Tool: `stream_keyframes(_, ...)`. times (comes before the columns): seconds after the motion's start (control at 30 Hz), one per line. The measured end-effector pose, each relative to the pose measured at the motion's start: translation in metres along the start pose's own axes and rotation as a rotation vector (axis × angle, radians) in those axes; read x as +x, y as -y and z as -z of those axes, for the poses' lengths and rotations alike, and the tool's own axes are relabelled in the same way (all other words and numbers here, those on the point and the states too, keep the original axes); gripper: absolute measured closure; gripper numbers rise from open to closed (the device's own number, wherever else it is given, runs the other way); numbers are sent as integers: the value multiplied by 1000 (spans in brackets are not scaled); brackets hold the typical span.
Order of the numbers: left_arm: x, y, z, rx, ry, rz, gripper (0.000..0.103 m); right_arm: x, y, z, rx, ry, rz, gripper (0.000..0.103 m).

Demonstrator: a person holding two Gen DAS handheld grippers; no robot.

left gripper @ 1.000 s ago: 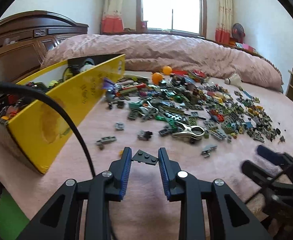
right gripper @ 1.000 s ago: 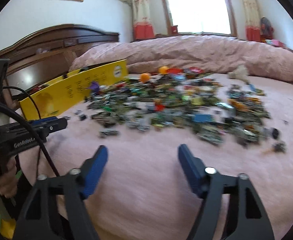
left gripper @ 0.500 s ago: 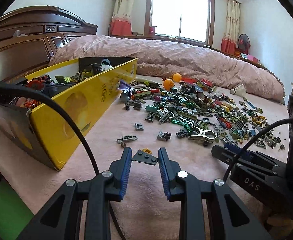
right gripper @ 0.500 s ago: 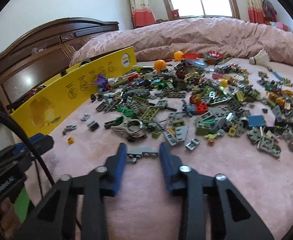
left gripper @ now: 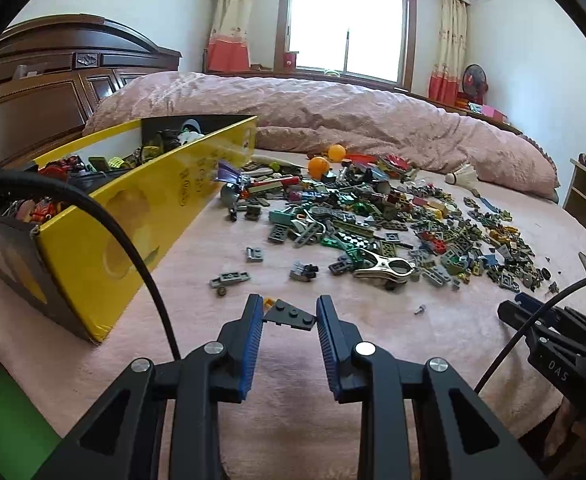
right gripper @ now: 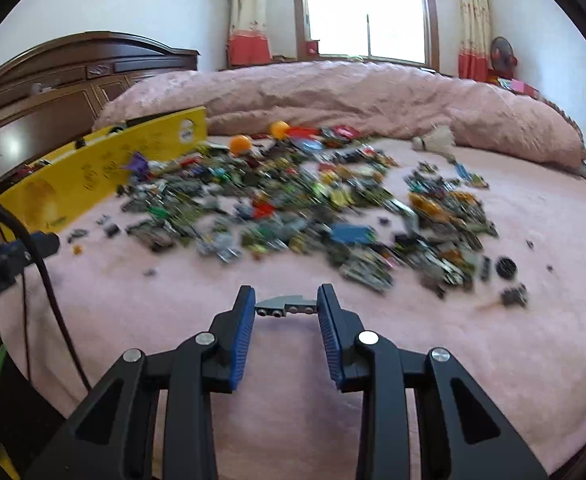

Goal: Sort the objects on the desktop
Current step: 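Lift both held grey pieces off the bed toward the yellow box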

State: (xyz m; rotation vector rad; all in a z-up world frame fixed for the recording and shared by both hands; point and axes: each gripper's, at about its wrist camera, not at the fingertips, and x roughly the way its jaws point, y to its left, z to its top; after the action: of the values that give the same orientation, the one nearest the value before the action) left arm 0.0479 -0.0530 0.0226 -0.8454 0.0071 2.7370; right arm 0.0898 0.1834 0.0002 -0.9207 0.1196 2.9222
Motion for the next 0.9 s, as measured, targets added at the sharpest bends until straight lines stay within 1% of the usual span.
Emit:
stream_keyframes(0.1,-1,4,0,14,-3,-6,75,-1,14,7,36,1,2,70)
stream_keyframes(0.17,-1,5,-1,14,-3,-7,75,-3,18,10,32,7,3,68)
stream_keyframes(0.2,-1,5,-2,13,-4,-7,75,-4,17,11,26,13,-1,62)
stream_keyframes(0.27,-1,4,-3,1,-10,-1,75,-7,17,13,14,21,-17,43)
stream_keyframes(0.3,-1,4,-3,-4,-12,2,75,-7,15,14,11,26,-23,41)
stream_keyframes(0.37,-1,3,-4,-10,-12,2,75,-11,14,17,5,41,-33,39)
stream_keyframes(0.43,-1,3,-3,-7,-14,-4,75,-9,13,17,7,37,-43,34)
stream_keyframes(0.63,1,7,0,3,-24,-11,75,-6,12,23,40,55,-43,30)
stream_keyframes(0.77,0,12,1,20,-25,-14,75,-6,7,25,34,75,-23,31)
stream_keyframes(0.8,0,13,2,26,-24,-14,75,-6,7,25,33,78,-21,36)
stream_keyframes(0.83,0,14,1,28,-24,-14,75,-7,7,25,33,83,-17,46)
stream_keyframes(0.87,0,15,1,30,-24,-14,75,-7,8,25,32,84,-10,50)
stream_keyframes(0.9,0,15,1,31,-24,-13,75,-7,9,25,33,87,2,58)
